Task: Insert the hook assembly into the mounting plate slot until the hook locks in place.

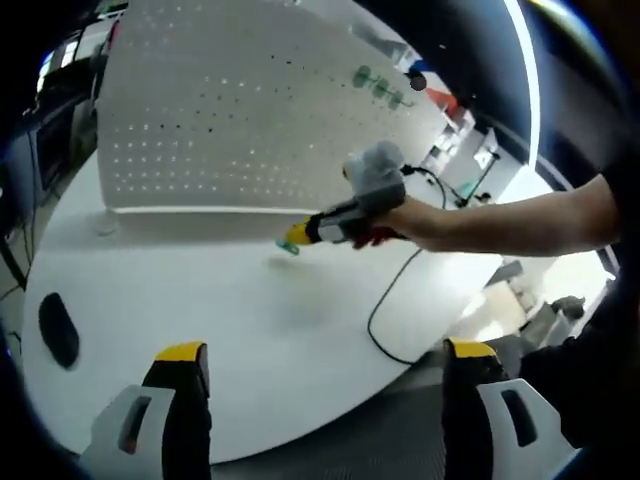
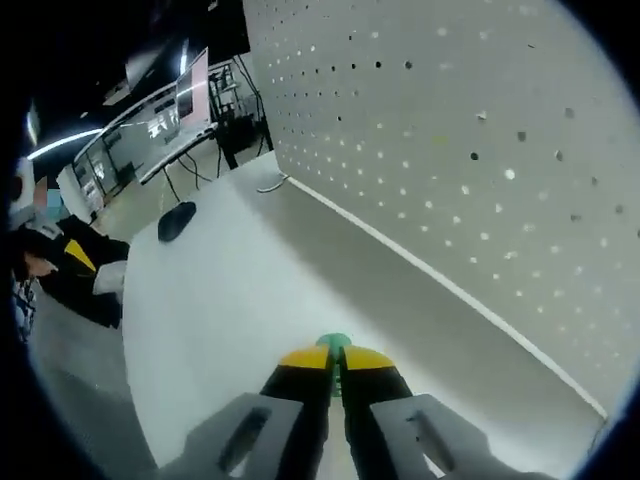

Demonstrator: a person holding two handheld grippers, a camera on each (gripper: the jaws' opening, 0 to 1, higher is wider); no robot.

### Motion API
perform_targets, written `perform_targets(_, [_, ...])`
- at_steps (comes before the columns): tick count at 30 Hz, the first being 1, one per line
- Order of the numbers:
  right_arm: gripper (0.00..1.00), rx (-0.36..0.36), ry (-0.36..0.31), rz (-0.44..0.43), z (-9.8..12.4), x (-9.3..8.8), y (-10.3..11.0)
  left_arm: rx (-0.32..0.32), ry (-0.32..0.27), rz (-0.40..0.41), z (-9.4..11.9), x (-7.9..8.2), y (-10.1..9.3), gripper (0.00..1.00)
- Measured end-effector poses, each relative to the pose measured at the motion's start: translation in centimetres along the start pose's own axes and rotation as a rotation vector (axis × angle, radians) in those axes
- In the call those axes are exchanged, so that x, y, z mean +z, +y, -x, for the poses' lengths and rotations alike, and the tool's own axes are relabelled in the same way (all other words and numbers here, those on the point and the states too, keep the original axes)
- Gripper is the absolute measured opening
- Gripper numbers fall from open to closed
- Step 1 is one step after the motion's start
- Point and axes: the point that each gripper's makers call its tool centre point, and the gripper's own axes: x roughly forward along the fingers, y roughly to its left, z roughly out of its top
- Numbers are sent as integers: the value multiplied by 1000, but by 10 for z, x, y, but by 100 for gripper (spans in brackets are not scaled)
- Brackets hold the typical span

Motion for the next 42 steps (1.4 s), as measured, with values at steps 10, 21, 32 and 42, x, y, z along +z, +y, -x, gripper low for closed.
perform_targets(10, [0,-9,-169,-154,47,30,6,-8,-9,-32,-5,7,-11,97])
perform_targets(21, [0,15,-389,-307,112,56,38,32,-64,-95,-6,40,-14,93])
perform_targets(32, [0,72,-596,-420,176,76,99,83,-170,-156,-2,76,-30,86])
perform_targets(42, [0,131,-595,-460,179,68,129,58,-187,-159,-8,78,-41,76])
